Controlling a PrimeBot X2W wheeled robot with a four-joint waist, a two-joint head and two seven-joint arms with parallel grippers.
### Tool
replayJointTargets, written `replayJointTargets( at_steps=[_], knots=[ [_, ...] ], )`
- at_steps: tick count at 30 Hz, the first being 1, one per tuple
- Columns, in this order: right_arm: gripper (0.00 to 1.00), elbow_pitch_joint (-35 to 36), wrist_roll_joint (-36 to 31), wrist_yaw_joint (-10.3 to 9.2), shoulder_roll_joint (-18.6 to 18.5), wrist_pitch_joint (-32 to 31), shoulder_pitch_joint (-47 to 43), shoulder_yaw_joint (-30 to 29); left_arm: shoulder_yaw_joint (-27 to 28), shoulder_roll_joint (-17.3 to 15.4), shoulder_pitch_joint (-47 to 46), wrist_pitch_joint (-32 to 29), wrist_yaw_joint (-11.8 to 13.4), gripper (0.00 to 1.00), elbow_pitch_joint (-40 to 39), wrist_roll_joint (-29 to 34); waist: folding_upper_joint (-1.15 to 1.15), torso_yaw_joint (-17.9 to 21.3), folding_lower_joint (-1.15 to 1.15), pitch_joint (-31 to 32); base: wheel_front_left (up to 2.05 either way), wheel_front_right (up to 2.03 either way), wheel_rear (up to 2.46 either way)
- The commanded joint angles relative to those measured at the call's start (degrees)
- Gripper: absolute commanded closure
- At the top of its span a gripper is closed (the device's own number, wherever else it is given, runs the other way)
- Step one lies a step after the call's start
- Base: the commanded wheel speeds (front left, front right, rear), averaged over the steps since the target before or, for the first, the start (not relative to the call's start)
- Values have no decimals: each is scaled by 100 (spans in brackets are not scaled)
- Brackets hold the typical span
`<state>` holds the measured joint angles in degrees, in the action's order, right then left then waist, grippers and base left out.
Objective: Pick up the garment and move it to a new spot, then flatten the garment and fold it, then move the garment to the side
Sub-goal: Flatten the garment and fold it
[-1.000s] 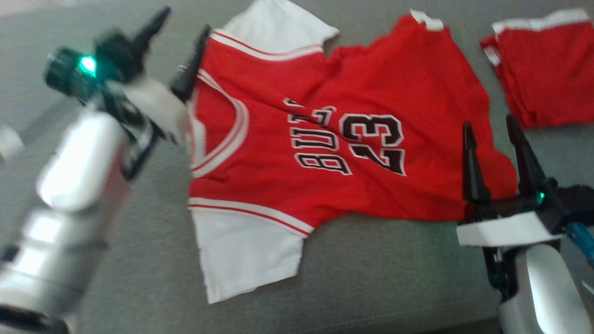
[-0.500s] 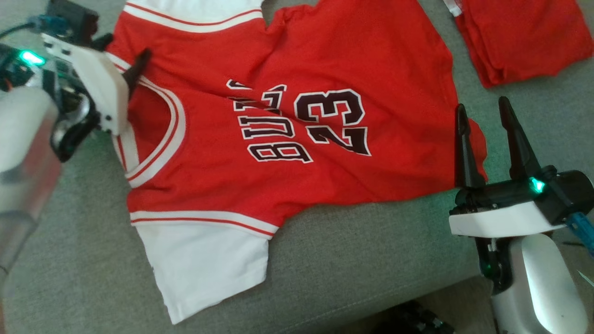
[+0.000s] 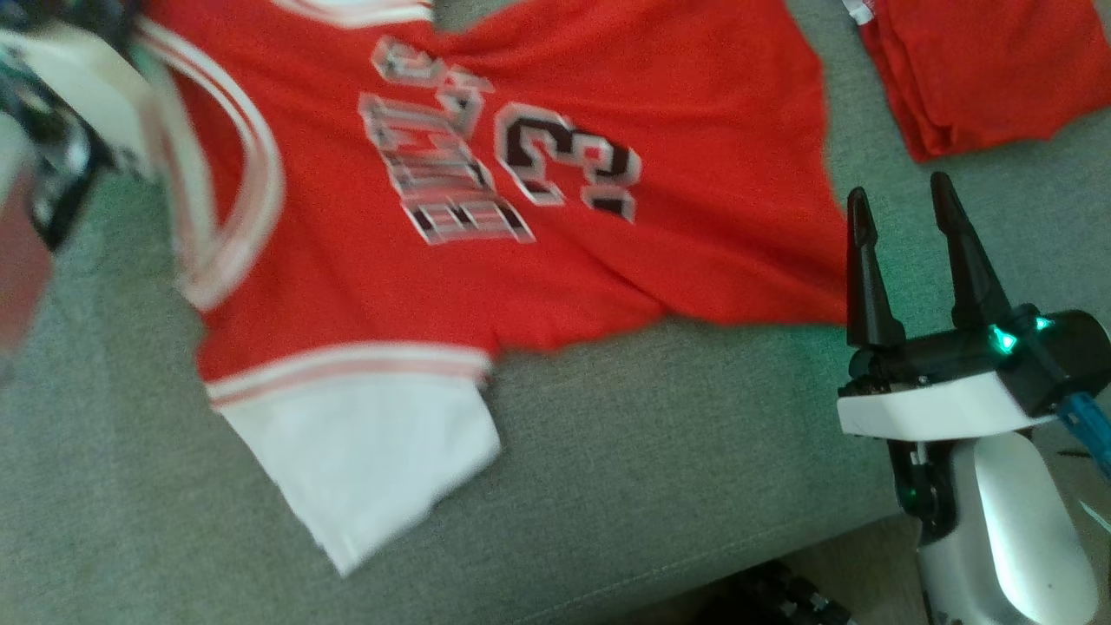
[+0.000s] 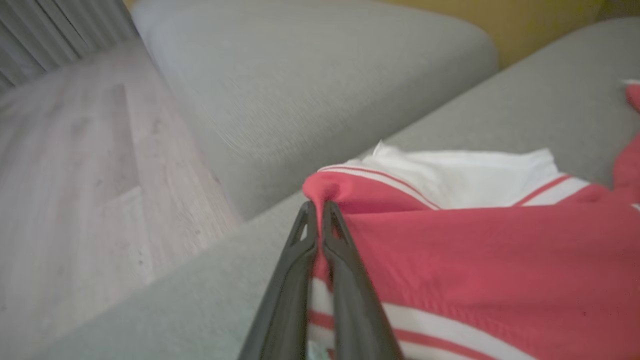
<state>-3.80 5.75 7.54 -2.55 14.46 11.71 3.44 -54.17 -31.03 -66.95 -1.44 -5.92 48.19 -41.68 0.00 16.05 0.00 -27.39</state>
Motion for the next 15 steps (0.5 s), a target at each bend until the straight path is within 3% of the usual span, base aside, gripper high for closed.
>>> replayJointTargets(
  at_steps=[1,7,8,9,15],
  knots=[
    [0,185,-43,-5,-32,53,95,126,272,-258,-480,244,115,100,15,119,0,7,0,-4,0,0,0],
    [0,112,-128,-5,-32,53,106,171,419,-208,-839,979,362,100,686,242,0,17,0,-18,0,0,0],
    [0,99,-141,-5,-32,53,109,176,422,-181,-859,1036,360,68,790,241,0,10,0,-13,0,0,0],
    [0,87,-152,-5,-32,53,111,176,427,-143,-862,1079,336,3,885,224,0,0,0,-5,0,0,0],
    [0,25,-237,-5,-32,53,141,124,440,204,-779,1472,242,0,1193,181,0,-204,0,141,0,0,0]
  ],
)
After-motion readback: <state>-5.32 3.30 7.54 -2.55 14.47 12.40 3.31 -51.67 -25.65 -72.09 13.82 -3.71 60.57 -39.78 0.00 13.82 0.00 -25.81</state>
